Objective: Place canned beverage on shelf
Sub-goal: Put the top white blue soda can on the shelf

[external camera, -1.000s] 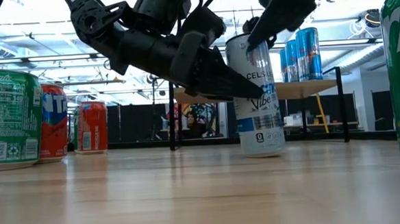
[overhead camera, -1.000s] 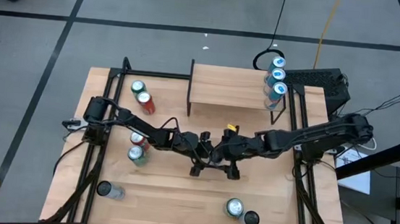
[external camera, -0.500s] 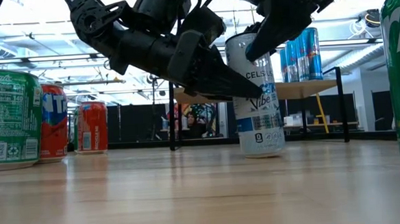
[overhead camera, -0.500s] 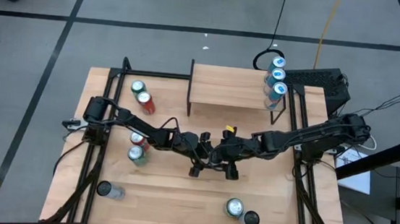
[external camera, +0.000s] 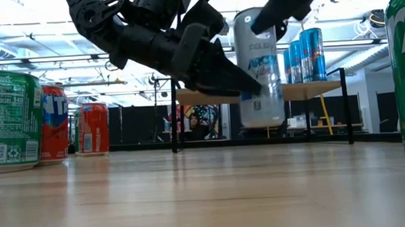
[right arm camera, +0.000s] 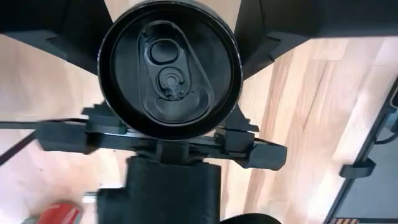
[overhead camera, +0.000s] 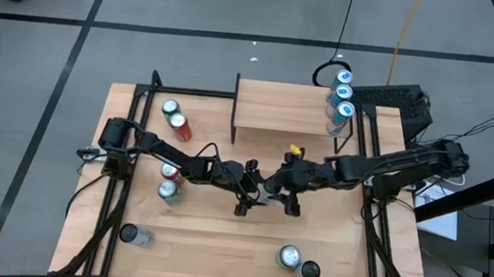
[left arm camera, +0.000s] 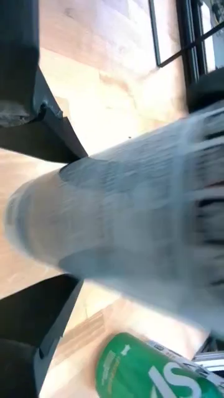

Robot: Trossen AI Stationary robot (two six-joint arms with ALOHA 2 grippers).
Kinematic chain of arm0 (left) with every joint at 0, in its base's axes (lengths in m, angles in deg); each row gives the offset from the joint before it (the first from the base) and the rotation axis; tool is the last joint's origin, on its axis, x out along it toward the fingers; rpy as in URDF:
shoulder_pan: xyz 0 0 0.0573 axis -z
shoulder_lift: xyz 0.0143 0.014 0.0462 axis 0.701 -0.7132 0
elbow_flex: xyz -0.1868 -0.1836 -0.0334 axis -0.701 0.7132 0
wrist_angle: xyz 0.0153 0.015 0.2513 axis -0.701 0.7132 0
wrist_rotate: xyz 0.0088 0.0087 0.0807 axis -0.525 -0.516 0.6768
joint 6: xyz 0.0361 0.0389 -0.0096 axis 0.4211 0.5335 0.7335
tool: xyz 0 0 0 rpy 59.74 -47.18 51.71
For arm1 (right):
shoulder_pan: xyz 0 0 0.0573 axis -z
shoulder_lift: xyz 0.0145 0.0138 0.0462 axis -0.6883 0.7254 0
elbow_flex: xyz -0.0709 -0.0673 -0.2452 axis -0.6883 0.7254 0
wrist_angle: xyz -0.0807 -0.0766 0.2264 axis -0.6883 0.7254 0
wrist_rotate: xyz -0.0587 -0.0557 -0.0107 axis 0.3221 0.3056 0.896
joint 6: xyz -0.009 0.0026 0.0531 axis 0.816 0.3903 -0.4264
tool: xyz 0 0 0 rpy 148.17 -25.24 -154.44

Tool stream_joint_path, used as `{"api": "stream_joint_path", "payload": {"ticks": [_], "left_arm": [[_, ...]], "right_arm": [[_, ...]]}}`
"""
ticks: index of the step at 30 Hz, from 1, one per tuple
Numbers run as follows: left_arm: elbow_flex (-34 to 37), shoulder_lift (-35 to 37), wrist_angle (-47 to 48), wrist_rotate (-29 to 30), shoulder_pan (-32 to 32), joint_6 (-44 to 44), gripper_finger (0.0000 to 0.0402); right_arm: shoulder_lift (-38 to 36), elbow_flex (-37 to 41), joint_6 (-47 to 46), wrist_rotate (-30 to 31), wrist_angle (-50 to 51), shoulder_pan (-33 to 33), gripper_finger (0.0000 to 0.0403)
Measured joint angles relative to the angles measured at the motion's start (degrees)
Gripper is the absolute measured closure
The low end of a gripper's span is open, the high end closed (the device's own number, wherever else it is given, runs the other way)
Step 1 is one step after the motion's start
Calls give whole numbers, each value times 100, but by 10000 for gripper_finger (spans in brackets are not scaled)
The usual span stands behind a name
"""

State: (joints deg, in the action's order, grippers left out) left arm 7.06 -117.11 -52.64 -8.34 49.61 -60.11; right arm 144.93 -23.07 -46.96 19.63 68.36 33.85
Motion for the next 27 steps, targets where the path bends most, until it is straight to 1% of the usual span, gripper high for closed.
{"api": "stream_joint_path", "payload": {"ticks": [4,7,9,12,17,20,22,26,27], "left_arm": [[-18,98,78,115,-9,-6,70],[-13,154,476,421,-43,-4,52],[-8,197,616,728,-63,6,47],[-15,203,712,1108,-94,-11,45],[-17,201,659,1152,-83,-17,45],[-17,201,700,1150,-62,-159,45],[-17,201,684,1154,-57,-160,45],[-17,201,709,1150,-42,-162,45],[-17,201,699,1150,-42,-164,45]], "right_arm": [[-356,-1,-83,251,358,80,161],[-699,-146,-56,557,881,216,161],[-892,-435,24,719,1189,318,161],[-1102,-1075,279,779,1707,548,161],[-1130,-2077,862,701,2459,1126,161],[-1138,-2513,1318,702,2866,1620,161],[-1141,-2678,1497,569,2982,2066,161],[-1127,-2763,1709,-282,2987,3083,161],[-1110,-2764,1781,-410,2993,3340,161]]}}
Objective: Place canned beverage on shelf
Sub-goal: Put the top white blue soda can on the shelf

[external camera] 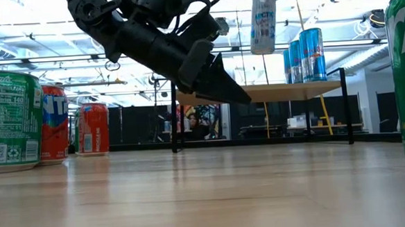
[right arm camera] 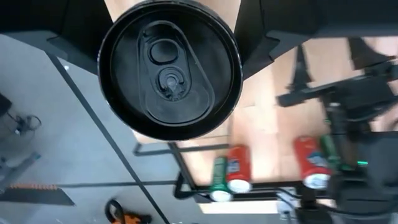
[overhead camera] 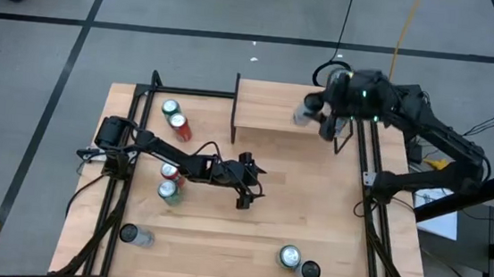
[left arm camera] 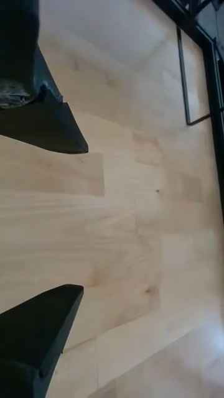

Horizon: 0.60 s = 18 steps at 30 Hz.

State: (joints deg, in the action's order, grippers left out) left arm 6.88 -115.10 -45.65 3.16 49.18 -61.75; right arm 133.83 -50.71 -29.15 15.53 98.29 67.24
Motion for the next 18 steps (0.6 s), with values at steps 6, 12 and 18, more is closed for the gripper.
{"api": "stream_joint_path", "payload": {"ticks": [6,12,18], "left_arm": [[0,0,2,2,-6,2,45],[0,0,10,0,-21,4,45],[0,0,175,4,-22,4,45]], "right_arm": [[301,-6,300,-953,-96,1307,161],[821,-6,486,-1319,-304,2086,161],[1280,-6,656,-1687,-372,2650,161]]}}
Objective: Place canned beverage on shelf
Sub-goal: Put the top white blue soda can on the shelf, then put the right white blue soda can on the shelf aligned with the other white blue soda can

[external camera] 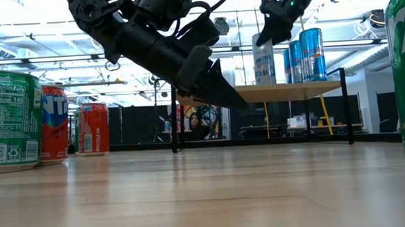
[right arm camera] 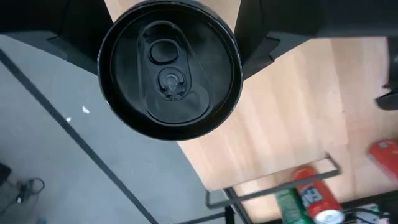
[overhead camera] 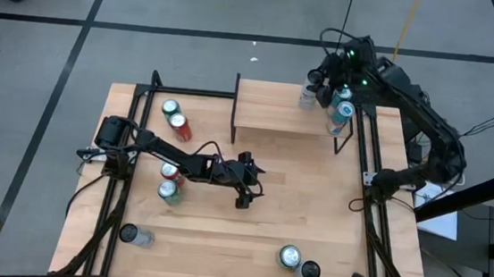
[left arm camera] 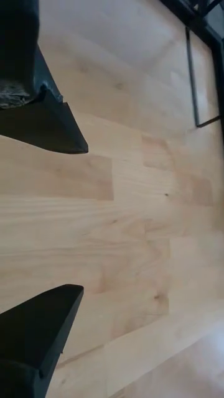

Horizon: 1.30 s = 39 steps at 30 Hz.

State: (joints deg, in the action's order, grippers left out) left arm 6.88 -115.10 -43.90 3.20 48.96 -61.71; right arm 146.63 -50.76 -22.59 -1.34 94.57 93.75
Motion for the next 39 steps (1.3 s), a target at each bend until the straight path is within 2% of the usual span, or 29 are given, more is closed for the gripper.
{"api": "stream_joint_path", "payload": {"ticks": [10,20,28,30,34,39], "left_arm": [[-2,0,166,33,1,0,45],[-2,0,164,37,1,0,45],[-2,0,163,38,1,0,45],[-2,0,166,38,1,2,45],[-2,0,165,40,1,2,45],[-2,0,162,132,-1,6,45]], "right_arm": [[288,0,59,-518,-117,536,160],[292,0,167,-522,-106,681,159],[276,0,173,-497,-6,681,100],[227,0,170,-339,23,679,87],[-18,0,210,93,0,676,79],[-465,0,205,83,-68,679,80]]}}
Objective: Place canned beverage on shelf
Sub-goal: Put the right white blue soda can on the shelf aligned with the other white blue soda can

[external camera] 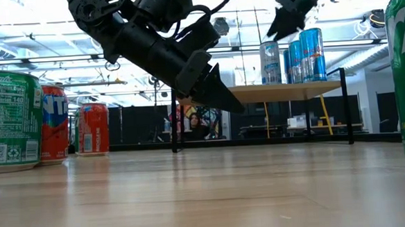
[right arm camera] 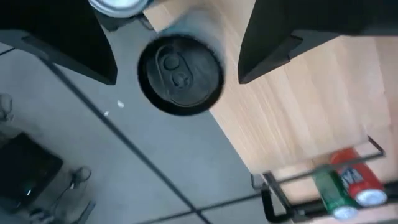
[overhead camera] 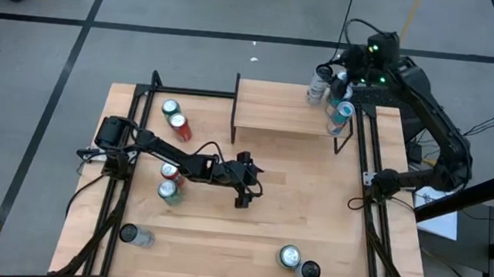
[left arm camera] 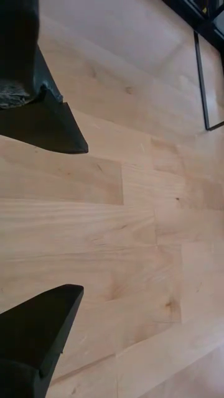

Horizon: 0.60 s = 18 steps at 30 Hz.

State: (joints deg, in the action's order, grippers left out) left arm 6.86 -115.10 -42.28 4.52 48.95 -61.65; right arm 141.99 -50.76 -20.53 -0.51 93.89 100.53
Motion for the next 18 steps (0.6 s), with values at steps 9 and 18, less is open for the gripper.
{"api": "stream_joint_path", "payload": {"ticks": [9,18], "left_arm": [[0,0,2,8,1,-9,45],[-4,0,98,478,6,-203,45]], "right_arm": [[-722,0,-831,-9,246,-225,81],[-1727,194,-1527,-507,701,-1274,102]]}}
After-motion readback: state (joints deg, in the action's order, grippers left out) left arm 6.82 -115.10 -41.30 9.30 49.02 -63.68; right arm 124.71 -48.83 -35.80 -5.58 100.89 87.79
